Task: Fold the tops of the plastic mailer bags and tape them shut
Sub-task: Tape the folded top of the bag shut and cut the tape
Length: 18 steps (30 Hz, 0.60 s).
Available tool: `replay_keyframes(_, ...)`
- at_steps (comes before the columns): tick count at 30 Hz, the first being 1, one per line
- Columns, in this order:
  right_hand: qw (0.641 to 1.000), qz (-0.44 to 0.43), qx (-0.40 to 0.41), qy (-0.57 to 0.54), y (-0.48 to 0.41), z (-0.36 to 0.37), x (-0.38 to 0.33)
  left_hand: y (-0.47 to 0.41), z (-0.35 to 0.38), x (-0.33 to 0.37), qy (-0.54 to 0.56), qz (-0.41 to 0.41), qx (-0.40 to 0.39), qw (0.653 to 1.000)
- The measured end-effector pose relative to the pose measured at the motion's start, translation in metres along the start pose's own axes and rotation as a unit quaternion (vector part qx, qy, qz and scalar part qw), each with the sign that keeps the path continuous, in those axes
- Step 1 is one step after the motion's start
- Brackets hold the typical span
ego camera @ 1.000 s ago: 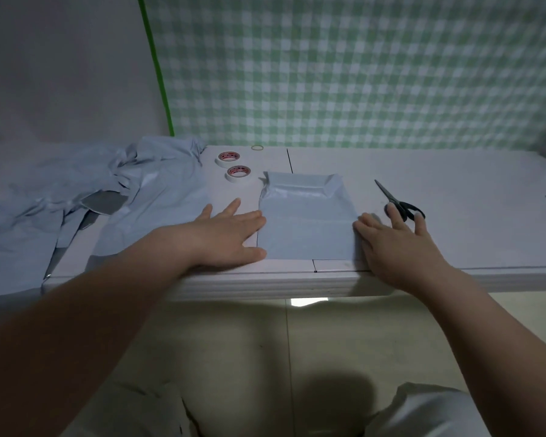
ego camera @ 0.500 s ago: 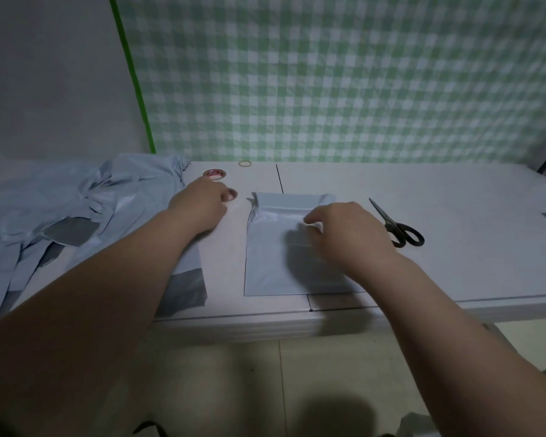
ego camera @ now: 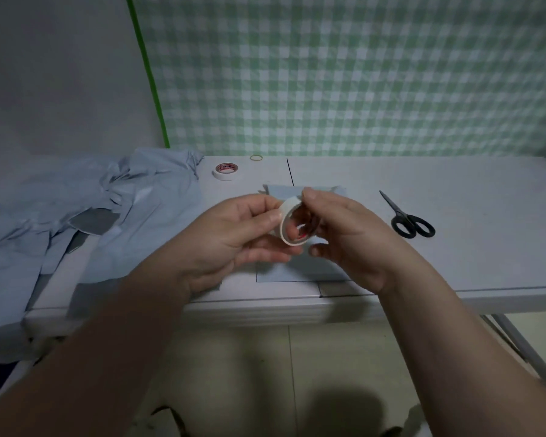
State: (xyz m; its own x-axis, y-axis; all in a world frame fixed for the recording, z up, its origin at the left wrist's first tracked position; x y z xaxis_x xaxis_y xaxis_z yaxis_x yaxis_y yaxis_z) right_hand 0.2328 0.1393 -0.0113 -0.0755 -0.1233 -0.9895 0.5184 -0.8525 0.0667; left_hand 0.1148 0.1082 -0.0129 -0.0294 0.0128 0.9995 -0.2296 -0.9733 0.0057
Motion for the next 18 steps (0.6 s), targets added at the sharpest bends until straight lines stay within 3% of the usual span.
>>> replay_keyframes(4,0.985,0.065,-0.007,-0.159,0.012,0.002,0.013,0.012,0.01,-0.004,0.109,-0.017,0.021,0.994)
replay_keyframes(8,0.95,0.061,0.022,-0.305,0.02,0.0,0.019,0.015,0.016,-0.008,0.188,-0.027,0.066,0.98)
replay_keyframes(12,0.95,0.024,0.038,-0.31,0.025,-0.004,0.02,0.015,0.022,-0.015,0.267,-0.052,0.118,0.955)
replay_keyframes(18,0.977,-0.006,0.059,-0.204,0.034,-0.009,0.021,0.017,0.026,-0.027,0.286,-0.101,0.169,0.938)
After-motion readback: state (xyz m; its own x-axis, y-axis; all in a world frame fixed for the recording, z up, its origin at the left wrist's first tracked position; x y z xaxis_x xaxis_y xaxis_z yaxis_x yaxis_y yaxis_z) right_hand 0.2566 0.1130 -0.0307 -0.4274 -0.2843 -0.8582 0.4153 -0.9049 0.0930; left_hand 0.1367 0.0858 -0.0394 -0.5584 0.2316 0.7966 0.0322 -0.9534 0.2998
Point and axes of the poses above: each hand's wrist, its own y-axis away from the middle knuckle, its own z-axis out of the palm, x = y × z, the point moved 7 cm from there along -y, towards the middle knuckle, and after that the axes turned 6 degrees about -y, right-handed, at the moved point
